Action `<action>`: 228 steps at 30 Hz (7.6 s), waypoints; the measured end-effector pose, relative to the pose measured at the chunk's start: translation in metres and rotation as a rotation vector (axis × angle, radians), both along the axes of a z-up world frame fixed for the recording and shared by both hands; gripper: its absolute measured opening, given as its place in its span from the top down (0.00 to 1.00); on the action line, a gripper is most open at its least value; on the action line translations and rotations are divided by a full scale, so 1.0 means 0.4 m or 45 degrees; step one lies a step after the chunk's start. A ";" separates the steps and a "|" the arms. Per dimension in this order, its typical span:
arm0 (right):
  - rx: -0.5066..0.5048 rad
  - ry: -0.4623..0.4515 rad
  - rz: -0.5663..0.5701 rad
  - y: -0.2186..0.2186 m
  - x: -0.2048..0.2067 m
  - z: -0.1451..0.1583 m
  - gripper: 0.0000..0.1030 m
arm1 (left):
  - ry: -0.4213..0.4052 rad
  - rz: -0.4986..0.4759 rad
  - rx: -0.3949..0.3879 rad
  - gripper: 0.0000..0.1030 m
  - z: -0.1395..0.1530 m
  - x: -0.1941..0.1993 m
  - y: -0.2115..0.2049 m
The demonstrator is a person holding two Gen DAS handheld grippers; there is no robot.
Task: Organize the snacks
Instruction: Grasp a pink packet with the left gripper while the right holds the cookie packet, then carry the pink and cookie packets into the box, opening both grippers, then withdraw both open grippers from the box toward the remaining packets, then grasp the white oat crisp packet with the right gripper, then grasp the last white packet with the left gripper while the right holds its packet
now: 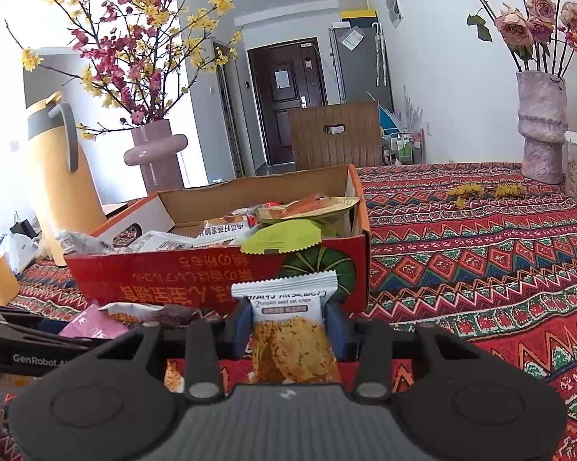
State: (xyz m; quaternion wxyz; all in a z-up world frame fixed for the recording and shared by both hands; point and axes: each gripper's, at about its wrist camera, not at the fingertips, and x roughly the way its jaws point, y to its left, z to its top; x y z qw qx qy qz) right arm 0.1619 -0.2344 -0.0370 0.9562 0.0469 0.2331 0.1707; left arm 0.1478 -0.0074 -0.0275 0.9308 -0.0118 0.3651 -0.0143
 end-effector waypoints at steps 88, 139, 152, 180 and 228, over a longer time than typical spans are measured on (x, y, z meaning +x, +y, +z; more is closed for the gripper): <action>-0.109 -0.107 0.035 0.189 0.244 0.110 0.55 | -0.409 0.282 -0.056 0.56 0.139 0.198 0.120; -0.167 0.230 0.043 0.154 -0.086 -0.020 0.00 | -0.330 0.270 -0.058 0.00 0.082 -0.214 0.177; -0.216 0.276 0.038 0.204 -0.043 -0.040 0.09 | -0.286 0.250 -0.070 0.00 0.063 -0.203 0.166; -0.038 0.009 -0.132 -0.057 0.040 0.055 0.43 | -0.136 0.164 -0.067 0.00 0.058 -0.058 0.027; 0.061 0.082 -0.147 -0.082 0.081 -0.016 0.42 | -0.139 0.159 -0.127 0.90 0.053 0.017 -0.014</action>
